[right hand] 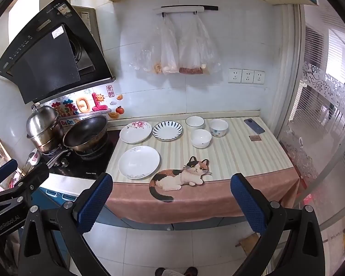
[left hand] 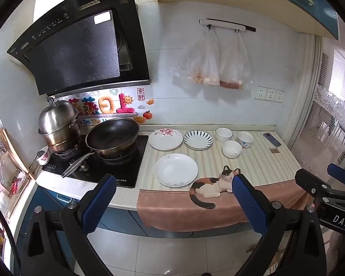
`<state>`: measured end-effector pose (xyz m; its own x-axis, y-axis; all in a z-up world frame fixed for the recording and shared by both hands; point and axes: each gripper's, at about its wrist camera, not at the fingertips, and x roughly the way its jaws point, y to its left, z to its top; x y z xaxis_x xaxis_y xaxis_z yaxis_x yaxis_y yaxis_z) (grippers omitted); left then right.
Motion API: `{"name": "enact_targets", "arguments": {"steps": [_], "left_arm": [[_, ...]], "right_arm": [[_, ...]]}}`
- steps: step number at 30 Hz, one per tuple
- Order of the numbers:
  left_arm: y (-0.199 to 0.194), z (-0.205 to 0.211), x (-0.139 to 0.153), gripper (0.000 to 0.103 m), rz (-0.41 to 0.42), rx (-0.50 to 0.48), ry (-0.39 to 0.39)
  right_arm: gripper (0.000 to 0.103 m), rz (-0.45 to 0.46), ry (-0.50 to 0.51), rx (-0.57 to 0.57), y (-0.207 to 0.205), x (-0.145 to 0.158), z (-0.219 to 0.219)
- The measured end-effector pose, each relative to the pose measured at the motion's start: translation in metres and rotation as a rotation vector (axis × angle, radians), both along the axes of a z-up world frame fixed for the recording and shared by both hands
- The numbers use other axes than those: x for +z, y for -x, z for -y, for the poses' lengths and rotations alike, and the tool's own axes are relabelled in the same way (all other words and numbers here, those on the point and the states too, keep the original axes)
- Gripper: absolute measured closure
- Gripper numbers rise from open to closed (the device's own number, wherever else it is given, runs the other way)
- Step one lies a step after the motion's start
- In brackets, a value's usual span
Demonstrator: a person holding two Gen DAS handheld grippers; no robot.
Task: Organize plates and bowls
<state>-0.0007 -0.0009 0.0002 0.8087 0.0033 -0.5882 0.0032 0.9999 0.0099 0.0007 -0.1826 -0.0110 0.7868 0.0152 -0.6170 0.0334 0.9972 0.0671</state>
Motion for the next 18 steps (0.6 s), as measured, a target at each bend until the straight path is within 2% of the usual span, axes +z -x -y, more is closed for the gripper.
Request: {"name": "enact_targets", "arguments": {"steps": [18], "left_arm": [[-0.0013,-0.0014,0.0001,0.000,0.002,0.004,0.003]], "right_arm": [[0.000,-0.028,-0.020,-0.002,-0.0016,-0.0055,0.0054]]}}
